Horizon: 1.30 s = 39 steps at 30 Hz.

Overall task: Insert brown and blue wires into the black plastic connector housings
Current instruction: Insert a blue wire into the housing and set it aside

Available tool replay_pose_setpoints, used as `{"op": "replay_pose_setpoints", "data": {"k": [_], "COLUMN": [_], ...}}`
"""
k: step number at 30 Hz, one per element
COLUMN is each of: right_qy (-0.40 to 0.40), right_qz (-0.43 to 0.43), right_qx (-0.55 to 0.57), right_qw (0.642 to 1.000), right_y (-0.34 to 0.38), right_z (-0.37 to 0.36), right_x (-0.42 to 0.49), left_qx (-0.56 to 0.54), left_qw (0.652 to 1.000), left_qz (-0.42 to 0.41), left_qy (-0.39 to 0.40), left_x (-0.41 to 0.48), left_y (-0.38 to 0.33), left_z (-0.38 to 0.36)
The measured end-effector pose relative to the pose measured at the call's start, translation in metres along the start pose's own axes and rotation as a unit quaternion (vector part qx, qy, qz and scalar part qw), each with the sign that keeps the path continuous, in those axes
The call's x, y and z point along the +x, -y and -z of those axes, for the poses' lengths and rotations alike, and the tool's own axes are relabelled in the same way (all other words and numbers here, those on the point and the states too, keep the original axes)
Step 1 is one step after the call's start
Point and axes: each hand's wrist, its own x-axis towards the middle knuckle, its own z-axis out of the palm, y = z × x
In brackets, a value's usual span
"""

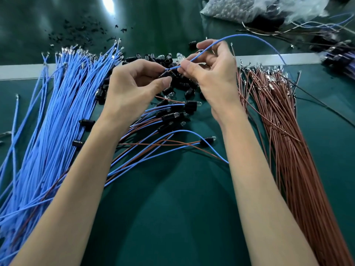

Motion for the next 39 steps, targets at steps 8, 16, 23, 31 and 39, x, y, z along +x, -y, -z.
{"op": "replay_pose_setpoints", "data": {"k": [8,16,23,31,39], "right_qy": [0.013,0.042,0.098,0.076,0.079], "right_qz": [-0.002,-0.025,-0.080,-0.092,-0.104], "right_qx": [0.018,0.055,0.032,0.036,-0.004], "right_qw": [1.000,0.997,0.991,0.992,0.991], "right_y": [0.000,-0.002,-0.003,0.000,-0.002], "right_z": [-0.003,-0.009,-0.011,-0.006,-0.008], "right_x": [-0.002,-0.006,-0.009,-0.008,-0.008], "left_qx": [0.013,0.050,0.080,0.057,0.056], "left_qw": [1.000,0.999,0.997,0.998,0.998], "left_qz": [-0.005,-0.005,0.024,0.029,0.019], "left_qy": [0.006,0.009,-0.002,0.025,0.028], "left_x": [-0.003,-0.009,-0.013,-0.005,-0.004], "left_y": [-0.005,-0.005,0.002,0.000,0.001], "left_z": [0.005,0.007,0.014,0.005,0.011]}}
